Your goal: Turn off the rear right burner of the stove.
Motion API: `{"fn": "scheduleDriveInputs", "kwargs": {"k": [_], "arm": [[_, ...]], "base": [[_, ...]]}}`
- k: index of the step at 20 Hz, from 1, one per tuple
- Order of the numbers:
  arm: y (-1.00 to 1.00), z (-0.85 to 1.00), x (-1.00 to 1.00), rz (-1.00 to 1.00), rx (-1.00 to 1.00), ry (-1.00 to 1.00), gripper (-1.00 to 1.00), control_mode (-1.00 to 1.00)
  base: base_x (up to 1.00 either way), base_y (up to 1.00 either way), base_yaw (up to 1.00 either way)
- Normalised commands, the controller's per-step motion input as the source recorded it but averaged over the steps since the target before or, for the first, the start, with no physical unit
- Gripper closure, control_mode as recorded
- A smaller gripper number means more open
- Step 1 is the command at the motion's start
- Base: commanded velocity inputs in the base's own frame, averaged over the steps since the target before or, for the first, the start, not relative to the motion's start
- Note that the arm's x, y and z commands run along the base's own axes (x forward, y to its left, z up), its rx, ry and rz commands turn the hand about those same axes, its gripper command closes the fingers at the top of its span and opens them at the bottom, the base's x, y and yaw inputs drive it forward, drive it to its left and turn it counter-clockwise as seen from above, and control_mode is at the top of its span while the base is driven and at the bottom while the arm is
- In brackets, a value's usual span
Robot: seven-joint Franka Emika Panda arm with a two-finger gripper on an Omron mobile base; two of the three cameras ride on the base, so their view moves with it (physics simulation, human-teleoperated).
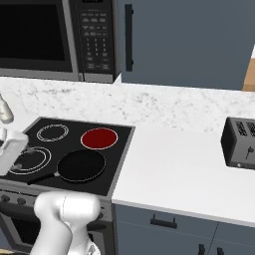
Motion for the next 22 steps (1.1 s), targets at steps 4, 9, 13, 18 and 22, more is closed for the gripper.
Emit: {"fn": "scheduleDriveInputs", "kwargs": {"k": [4,9,13,18,22], "arm": [[1.0,-0.75,-0.36,0.22,-0.61,0.02,-1.0,-1.0],[0.73,-0.67,-0.26,0.31,-0.4,0.05,-1.0,-1.0],[0.44,-0.7,-0.16,0.4,-0.31,0.0,-1.0,-1.0],[0.1,-0.64,-0.09,0.42,-0.18,0.01,-1.0,-1.0],[0.14,-0.43,0.17,0.26,-0.19,0.1,-1.0,-1.0]], "base": [[0.0,0.0,0.0],[0.0,0.0,0.0],[0.0,0.0,0.0],[0.0,0.0,0.0],[0.0,0.0,0.0]]}}
